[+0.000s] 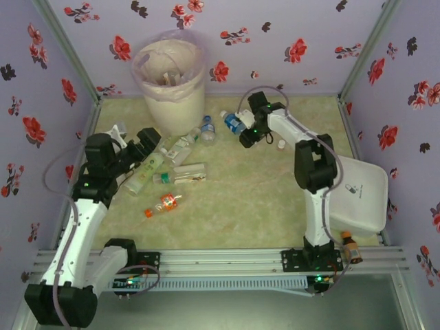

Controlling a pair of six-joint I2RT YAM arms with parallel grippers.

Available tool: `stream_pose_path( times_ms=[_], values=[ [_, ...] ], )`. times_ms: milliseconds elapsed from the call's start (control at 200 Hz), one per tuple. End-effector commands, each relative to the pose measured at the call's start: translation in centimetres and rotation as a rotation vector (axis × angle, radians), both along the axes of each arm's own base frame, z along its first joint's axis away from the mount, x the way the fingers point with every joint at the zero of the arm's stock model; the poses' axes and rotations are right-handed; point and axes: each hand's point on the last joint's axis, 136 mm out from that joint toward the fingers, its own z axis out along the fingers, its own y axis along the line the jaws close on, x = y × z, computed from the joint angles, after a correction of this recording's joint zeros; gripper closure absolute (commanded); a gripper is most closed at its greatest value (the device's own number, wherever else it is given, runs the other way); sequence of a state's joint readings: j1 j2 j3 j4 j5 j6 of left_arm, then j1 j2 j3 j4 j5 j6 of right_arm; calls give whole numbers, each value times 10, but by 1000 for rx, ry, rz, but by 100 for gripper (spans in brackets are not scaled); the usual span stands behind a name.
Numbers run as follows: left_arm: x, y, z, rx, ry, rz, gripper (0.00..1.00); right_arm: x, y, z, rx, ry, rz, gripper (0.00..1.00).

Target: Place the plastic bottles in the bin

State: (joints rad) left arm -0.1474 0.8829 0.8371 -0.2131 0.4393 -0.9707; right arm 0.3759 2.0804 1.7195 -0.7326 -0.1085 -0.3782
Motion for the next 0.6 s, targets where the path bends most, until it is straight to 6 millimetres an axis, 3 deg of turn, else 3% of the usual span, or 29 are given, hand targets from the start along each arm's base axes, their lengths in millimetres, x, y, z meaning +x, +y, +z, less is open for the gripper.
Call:
stream_pose_path(
  times_ms=[0,120,340,510,595],
  values=[
    [8,-19,48,-147,-126,-33,0,-19,7,63,131,-143,-91,50],
    [19,-37,46,-196,-123,-64,0,-75,37,81,262,-230,-33,54],
    [38,-95,45,-288,-127,-164,0,-168,113,122,663,-228,51,63],
    [46,-101,17,-159,-56,-135,0,-202,140,131,697,-213,112,67],
    [47,-102,13,-150,-50,-136,2,-214,150,129,693,-190,148,67]
  ],
)
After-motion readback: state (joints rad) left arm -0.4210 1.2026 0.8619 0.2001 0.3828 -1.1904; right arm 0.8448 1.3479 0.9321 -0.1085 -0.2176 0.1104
